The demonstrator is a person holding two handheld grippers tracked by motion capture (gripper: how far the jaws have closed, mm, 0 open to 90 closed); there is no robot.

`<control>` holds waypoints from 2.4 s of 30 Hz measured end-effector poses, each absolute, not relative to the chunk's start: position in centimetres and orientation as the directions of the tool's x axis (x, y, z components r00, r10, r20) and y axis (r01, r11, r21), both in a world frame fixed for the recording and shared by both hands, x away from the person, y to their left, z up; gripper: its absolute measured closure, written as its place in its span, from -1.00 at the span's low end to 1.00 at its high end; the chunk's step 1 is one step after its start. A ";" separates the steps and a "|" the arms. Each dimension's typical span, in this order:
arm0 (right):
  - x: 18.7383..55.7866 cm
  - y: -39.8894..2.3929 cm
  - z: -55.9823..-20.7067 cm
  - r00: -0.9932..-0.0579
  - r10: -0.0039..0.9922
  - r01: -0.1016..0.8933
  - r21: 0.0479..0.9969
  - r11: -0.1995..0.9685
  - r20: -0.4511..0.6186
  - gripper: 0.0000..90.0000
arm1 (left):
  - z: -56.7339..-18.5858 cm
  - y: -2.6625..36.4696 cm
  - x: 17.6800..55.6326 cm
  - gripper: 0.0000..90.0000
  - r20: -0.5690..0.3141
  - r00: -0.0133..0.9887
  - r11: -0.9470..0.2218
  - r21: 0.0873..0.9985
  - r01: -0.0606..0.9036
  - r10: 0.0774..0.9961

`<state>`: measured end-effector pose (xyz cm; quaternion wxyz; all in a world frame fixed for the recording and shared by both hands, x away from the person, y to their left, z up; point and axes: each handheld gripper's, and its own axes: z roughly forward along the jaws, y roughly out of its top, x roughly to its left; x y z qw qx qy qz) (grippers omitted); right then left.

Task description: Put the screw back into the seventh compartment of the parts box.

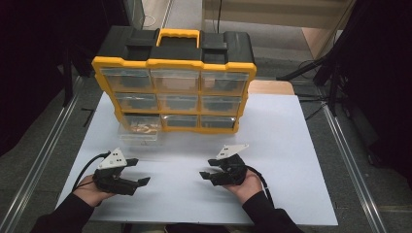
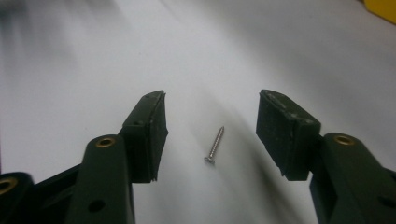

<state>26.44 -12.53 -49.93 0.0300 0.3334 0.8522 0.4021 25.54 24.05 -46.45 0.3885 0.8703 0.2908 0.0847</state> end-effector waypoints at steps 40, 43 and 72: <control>25.6 -10.8 -50.8 -0.741 0.662 0.562 0.643 0.520 0.112 0.95 | -46.4 24.0 25.5 -0.54 -0.077 0.818 -0.531 0.725 0.438 0.570; 25.9 -10.9 -50.8 -0.733 0.665 0.584 0.635 0.506 0.144 0.96 | -46.5 24.0 25.5 -0.54 -0.077 0.817 -0.531 0.725 0.439 0.571; 27.2 -11.7 -49.6 -0.695 0.663 0.657 0.621 0.428 0.279 0.97 | -46.4 24.0 25.6 -0.54 -0.077 0.819 -0.533 0.724 0.439 0.569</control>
